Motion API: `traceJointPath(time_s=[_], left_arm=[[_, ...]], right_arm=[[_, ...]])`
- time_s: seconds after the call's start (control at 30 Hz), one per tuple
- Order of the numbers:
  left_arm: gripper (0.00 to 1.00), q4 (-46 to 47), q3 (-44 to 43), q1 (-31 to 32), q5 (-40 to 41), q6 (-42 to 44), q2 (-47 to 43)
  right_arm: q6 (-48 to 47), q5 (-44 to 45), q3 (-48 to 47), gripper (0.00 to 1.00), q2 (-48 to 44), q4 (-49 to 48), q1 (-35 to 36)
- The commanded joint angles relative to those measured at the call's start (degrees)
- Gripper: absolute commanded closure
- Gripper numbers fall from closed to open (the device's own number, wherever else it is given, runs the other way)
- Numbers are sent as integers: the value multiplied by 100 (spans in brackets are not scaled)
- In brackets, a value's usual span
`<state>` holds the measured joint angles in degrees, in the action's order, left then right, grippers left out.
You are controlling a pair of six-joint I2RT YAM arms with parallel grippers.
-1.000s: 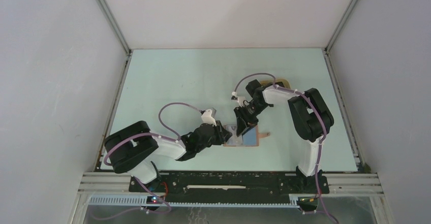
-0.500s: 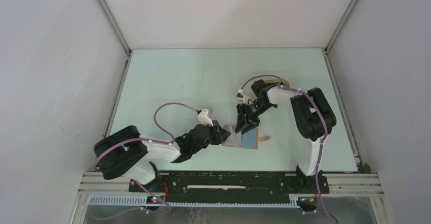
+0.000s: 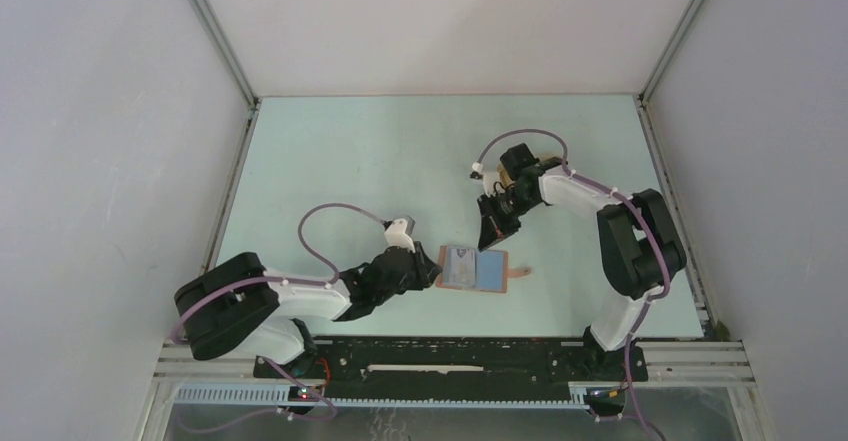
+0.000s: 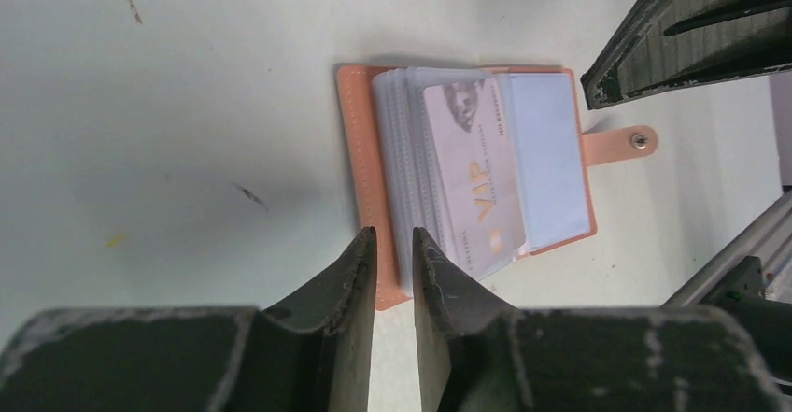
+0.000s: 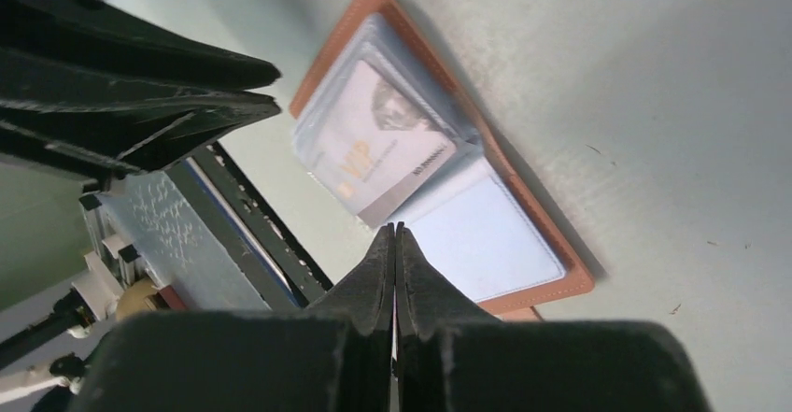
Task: Put the credit cards into the card holder
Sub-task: Insert the credit card into the card holder.
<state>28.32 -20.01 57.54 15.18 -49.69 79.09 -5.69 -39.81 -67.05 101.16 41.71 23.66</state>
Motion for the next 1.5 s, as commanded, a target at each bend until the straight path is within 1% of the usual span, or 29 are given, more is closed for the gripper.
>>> traceJointPath(time_s=[0.0, 0.17, 0.4, 0.67, 0.8, 0.9, 0.97, 1.03, 1.17, 1.3, 1.4, 1.43, 1.47], left_arm=[[74, -154, -176, 21, 143, -84, 112], [74, -178, -289, 21, 8, -119, 356], [76, -423, -491, 21, -97, -111, 573], [79, -332, -609, 29, -374, -67, 791], [79, -219, -611, 38, -406, -67, 829], [77, -188, -526, 38, -297, -67, 671], [76, -194, -409, 38, -186, -52, 453], [74, -210, -274, 38, -85, 2, 177], [73, -182, 12, 38, 61, 261, -498], [72, -32, 220, 46, 60, 731, -1263], [69, 54, 411, 55, 137, 1026, -1910], [66, 100, 479, 49, 171, 1121, -2130], [64, 121, 547, 52, 205, 1220, -2333]], right_arm=[[335, 506, 188, 100, 276, -178, 11], [493, 350, 221, 100, 638, -219, 45], [720, 109, 234, 100, 1029, -360, 151], [941, -712, 169, 100, 993, -540, 268], [737, -615, 42, 100, 804, -372, 315], [376, 83, -127, 100, 622, -72, 317], [88, 474, -159, 100, 375, 79, 228], [-143, 681, -160, 100, 71, 192, 73], [-710, 397, -203, 100, -658, 468, -307], [-1615, -65, -199, 97, -1746, 740, -560], [-1996, -409, 47, 90, -2863, 542, -889], [-2079, -558, 172, 84, -3182, 442, -1030], [-2150, -762, 279, 73, -3464, 367, -1181]])
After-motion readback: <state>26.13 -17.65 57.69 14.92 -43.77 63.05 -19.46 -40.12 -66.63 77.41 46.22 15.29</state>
